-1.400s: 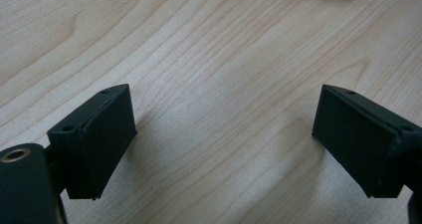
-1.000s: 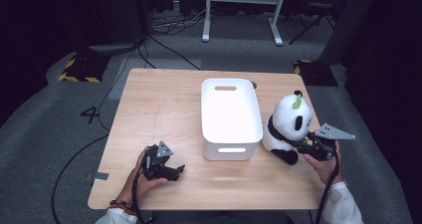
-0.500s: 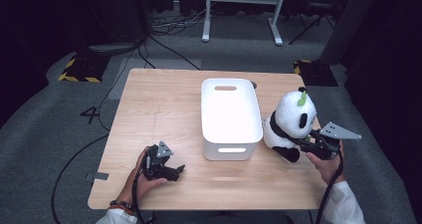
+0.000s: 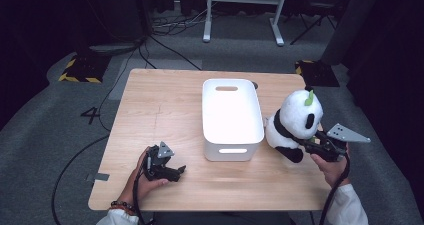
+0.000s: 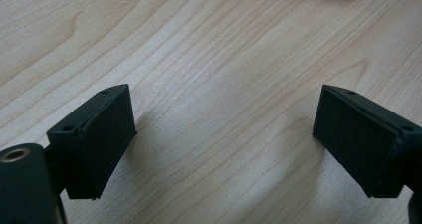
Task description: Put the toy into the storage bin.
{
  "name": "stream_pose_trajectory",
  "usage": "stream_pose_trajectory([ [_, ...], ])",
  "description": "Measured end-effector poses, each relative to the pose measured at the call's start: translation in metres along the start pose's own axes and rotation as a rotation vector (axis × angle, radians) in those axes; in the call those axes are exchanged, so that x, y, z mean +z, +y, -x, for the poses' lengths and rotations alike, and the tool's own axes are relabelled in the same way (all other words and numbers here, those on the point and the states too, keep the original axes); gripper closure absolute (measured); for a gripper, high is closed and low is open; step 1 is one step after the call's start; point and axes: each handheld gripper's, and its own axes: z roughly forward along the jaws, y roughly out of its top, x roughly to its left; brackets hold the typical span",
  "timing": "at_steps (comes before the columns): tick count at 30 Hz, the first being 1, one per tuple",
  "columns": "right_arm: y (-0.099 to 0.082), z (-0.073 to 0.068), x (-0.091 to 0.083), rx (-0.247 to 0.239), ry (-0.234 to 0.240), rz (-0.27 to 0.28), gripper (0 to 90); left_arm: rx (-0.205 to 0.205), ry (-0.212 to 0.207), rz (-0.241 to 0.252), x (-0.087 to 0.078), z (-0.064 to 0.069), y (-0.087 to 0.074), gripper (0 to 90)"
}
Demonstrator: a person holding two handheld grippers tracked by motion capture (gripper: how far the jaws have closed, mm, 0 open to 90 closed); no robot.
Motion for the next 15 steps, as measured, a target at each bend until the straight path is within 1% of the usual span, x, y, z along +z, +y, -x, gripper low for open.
stream_pose_trajectory([
  [2,0.001,0.000,0.002,-0.005,-0.002,-0.006,52.7,-0.001,0.000,0.001,0.000,0.000,0.000,9.8],
  [6,0.006,-0.001,0.007,-0.017,-0.001,0.002,52.7,-0.002,0.002,0.000,-0.001,0.000,-0.001,10.0],
  [9,0.009,-0.003,0.009,-0.020,0.013,0.007,52.7,-0.002,0.002,0.000,-0.001,0.000,-0.001,10.0],
  [15,0.015,-0.007,0.010,-0.030,0.019,0.020,52.7,-0.002,0.002,0.000,-0.001,0.000,-0.001,10.0],
])
